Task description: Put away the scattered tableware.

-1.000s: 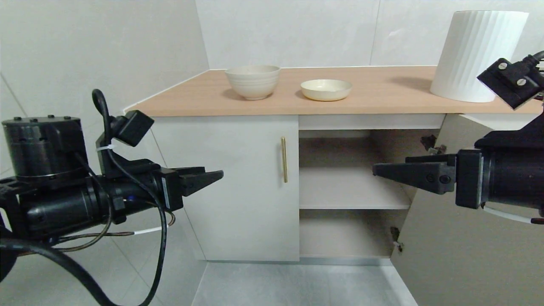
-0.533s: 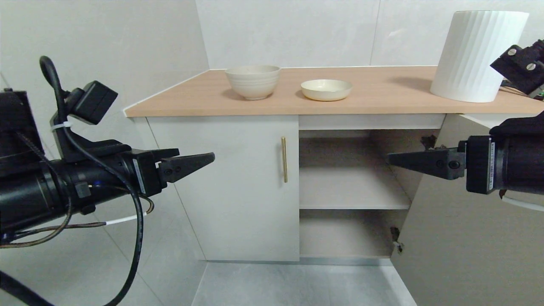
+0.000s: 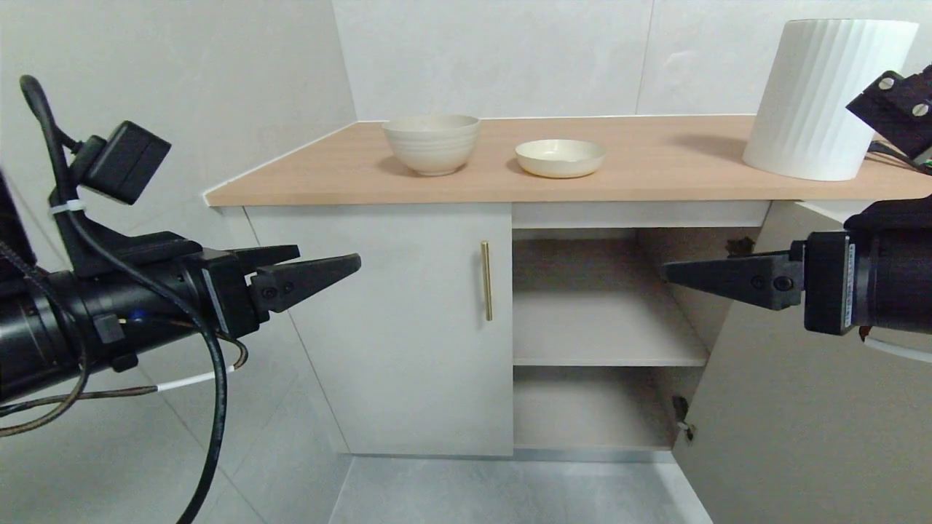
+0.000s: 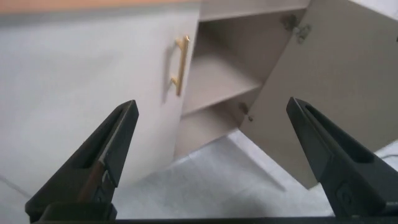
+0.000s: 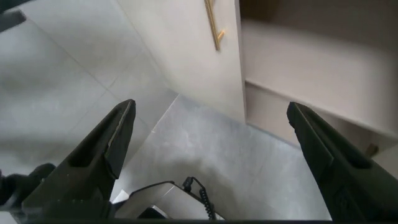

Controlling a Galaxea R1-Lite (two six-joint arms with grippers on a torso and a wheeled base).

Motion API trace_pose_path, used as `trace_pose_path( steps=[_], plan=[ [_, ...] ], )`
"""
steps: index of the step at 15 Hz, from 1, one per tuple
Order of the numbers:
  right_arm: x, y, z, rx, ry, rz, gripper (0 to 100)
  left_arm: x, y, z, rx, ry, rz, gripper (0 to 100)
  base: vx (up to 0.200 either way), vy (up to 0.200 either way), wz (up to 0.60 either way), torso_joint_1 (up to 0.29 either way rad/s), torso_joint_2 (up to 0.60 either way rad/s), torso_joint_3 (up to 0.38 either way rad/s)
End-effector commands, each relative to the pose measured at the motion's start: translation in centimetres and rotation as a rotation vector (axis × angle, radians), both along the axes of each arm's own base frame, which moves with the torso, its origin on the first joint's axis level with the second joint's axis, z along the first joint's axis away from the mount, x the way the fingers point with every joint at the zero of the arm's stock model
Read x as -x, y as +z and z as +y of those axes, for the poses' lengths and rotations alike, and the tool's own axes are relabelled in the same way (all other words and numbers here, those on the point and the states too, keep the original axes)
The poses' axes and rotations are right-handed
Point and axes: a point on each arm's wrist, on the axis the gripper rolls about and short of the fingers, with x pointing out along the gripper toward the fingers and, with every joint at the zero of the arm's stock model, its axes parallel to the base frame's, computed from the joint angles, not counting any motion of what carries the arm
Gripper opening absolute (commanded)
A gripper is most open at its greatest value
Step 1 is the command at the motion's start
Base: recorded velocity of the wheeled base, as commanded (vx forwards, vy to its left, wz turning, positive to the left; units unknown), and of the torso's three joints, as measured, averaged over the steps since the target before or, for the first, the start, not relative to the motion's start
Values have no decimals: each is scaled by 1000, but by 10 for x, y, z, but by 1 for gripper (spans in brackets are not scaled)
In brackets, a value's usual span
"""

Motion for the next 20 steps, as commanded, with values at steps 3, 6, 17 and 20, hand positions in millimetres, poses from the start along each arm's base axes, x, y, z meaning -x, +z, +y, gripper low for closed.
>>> trace_pose_path(
  steps=[3,6,17,20],
  plan=[
    [0,0,0,1,1,1,100,3,3,1,5,3,-12,100,200,0,0,10,4,1],
    [2,1,-1,-5,4,-3,100,4,5,2,8,3,-21,100,200,0,0,2,4,4],
    [4,-3,-3,-63,5,-87,100,11,11,3,34,1,-38,100,18,0,0,0,-6,-5],
    [5,-3,-3,-63,5,-89,100,10,11,3,34,1,-38,100,0,0,0,17,-196,-282]
  ],
)
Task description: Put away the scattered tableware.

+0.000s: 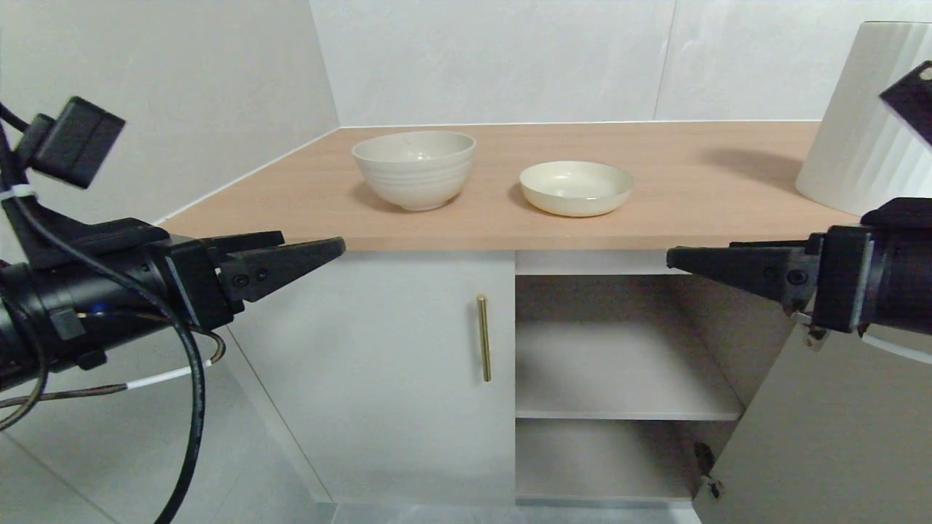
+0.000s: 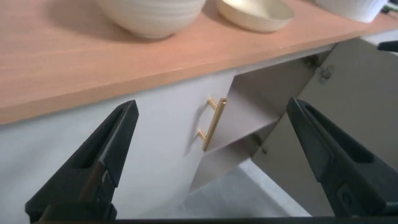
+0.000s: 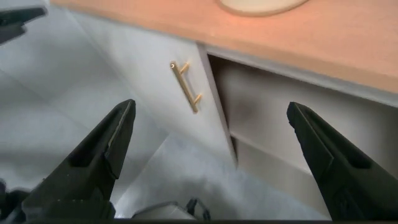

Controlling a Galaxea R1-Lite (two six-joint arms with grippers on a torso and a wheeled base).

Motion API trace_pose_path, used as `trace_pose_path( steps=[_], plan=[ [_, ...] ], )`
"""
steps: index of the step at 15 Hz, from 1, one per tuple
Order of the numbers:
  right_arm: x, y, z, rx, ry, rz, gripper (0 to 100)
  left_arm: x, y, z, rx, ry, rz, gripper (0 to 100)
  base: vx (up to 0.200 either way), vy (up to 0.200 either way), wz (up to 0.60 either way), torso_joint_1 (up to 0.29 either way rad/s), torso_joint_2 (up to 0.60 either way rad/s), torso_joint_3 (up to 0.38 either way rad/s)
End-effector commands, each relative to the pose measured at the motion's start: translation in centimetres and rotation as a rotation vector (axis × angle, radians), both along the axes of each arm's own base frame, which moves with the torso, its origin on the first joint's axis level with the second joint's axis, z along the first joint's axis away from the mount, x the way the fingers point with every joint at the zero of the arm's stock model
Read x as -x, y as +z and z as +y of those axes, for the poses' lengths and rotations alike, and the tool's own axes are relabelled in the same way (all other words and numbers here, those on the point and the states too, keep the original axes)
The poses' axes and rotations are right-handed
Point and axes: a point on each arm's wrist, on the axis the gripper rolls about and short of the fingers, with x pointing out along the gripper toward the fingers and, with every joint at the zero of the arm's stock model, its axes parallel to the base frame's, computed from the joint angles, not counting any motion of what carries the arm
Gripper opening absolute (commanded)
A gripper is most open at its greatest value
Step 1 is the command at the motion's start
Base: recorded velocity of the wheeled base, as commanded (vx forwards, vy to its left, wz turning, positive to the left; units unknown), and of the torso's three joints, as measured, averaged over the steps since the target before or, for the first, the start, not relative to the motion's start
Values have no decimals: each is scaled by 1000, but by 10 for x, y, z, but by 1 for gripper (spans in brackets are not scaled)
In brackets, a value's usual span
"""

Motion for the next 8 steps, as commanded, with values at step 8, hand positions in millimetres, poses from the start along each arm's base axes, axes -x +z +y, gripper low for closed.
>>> trace_pose_path(
  steps=[8],
  plan=[
    [-4,-3,3,3,-2,7,100,-3,-3,-1,-2,-3,11,100,0,0,0,102,-479,-342]
  ],
)
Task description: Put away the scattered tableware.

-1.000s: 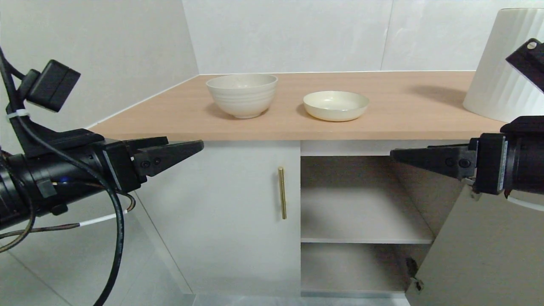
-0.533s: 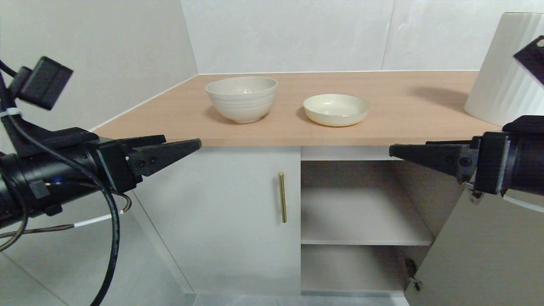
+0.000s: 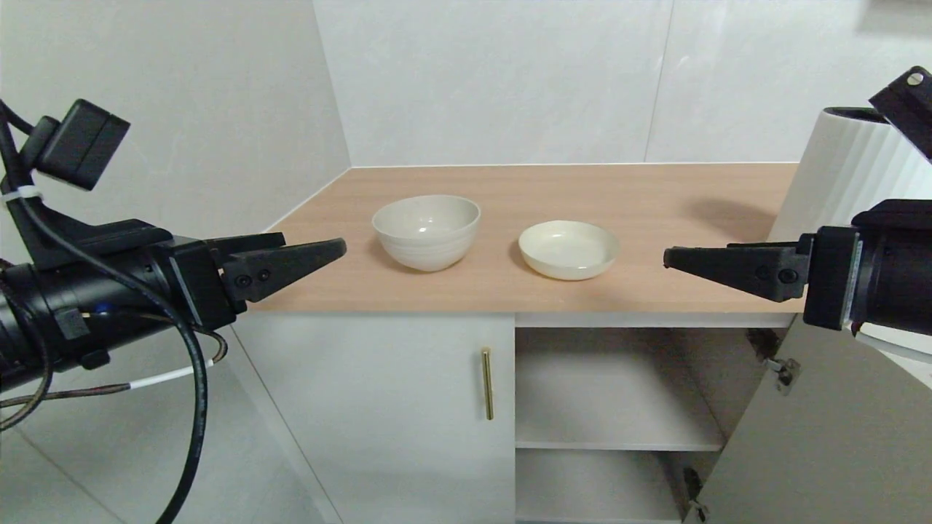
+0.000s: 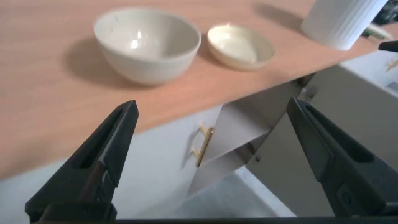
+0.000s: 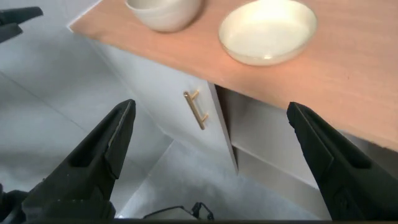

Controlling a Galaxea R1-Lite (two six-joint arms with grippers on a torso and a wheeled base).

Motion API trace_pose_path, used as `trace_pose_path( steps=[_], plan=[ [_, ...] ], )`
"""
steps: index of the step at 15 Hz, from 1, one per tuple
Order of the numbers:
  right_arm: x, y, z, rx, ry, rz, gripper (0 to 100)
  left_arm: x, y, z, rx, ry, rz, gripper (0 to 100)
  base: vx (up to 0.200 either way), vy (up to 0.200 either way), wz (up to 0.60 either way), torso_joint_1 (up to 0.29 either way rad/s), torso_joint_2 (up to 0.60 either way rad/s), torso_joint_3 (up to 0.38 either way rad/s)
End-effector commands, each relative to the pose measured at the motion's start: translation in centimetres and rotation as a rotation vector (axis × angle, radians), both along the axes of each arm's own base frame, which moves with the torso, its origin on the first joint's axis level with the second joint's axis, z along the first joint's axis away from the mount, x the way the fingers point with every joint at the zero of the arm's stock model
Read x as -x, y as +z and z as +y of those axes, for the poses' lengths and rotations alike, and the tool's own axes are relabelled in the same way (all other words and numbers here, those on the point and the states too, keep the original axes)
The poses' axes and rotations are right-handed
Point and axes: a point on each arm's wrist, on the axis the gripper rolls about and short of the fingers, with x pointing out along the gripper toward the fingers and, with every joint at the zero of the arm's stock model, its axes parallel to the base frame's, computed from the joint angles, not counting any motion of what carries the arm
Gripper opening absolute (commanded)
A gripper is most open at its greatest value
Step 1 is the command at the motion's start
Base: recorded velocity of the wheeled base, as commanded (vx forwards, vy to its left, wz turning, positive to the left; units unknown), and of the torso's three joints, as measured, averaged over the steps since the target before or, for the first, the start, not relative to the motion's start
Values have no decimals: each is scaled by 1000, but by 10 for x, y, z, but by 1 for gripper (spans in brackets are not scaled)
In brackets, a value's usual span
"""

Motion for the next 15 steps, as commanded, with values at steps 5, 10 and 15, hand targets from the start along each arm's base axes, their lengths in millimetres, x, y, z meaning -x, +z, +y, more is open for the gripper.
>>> trace_pose_path(
  steps=[5,10,15],
  plan=[
    [-9,-2,2,-3,-23,-2,100,-2,-1,-1,9,0,13,100,0,0,0,160,-466,-314],
    [-28,3,-2,-51,-80,-69,100,-2,7,-6,44,-35,16,100,0,0,0,148,-379,-237],
    [-115,2,26,-51,-171,-47,100,-32,39,-13,51,27,81,100,0,0,0,14,-27,-18]
  ],
)
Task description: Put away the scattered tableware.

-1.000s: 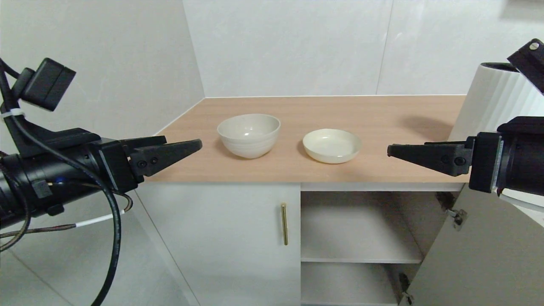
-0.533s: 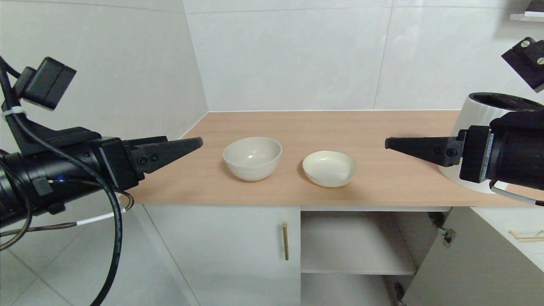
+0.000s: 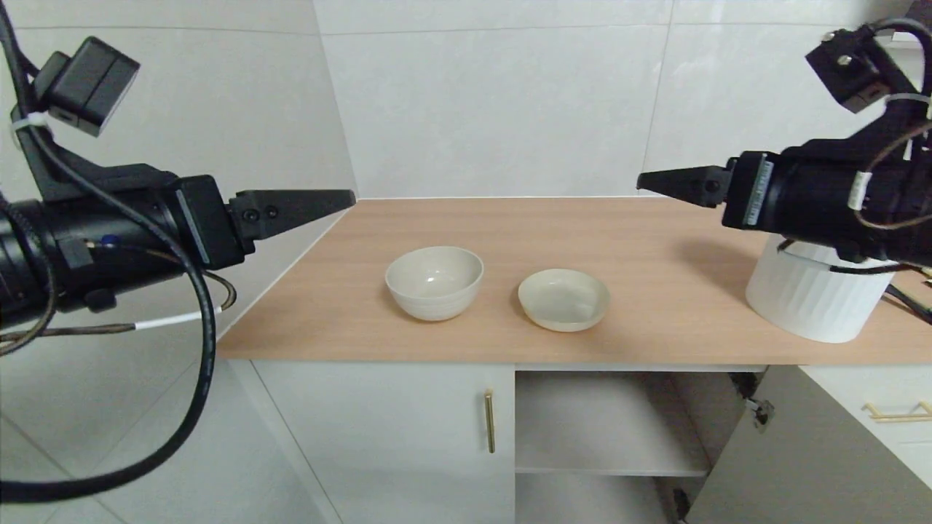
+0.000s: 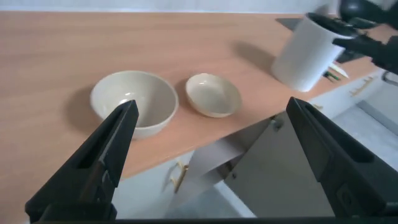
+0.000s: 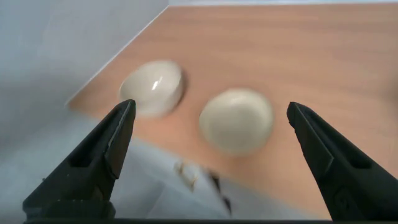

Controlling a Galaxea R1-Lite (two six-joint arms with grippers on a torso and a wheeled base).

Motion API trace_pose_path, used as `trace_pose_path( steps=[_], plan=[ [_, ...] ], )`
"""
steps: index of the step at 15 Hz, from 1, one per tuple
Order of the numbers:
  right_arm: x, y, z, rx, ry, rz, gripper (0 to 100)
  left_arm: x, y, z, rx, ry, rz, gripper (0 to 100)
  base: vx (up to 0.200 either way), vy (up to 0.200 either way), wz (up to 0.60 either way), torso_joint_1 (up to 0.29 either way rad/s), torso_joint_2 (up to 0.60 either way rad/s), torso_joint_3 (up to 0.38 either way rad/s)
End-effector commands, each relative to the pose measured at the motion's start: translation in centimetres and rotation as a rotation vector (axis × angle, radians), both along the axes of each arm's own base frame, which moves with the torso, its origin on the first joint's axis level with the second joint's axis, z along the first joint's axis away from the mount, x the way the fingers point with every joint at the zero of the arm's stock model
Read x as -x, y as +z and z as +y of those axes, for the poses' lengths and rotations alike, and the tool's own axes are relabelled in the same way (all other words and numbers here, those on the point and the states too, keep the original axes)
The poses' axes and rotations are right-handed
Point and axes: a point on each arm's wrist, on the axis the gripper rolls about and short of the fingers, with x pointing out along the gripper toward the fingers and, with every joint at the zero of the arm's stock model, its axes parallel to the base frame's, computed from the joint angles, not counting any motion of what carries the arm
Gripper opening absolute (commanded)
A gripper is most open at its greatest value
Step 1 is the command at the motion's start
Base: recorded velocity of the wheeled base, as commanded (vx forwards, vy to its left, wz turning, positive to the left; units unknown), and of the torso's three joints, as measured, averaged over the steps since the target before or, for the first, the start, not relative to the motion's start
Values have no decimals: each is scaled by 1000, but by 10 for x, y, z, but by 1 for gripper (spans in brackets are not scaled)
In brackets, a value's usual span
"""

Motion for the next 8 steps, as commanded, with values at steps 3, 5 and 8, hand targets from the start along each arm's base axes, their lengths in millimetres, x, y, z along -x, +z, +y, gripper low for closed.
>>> trace_pose_path(
  steps=[3,5,8],
  plan=[
    [-65,-21,21,-33,-166,91,100,-48,-1,-5,-64,136,157,100,0,0,0,0,0,0],
    [-69,-22,10,-41,-203,149,100,-85,-27,-13,-33,177,264,100,0,0,0,0,0,0],
    [-80,-47,16,29,-211,270,100,-131,-46,-20,46,345,329,100,0,0,0,0,0,0]
  ],
)
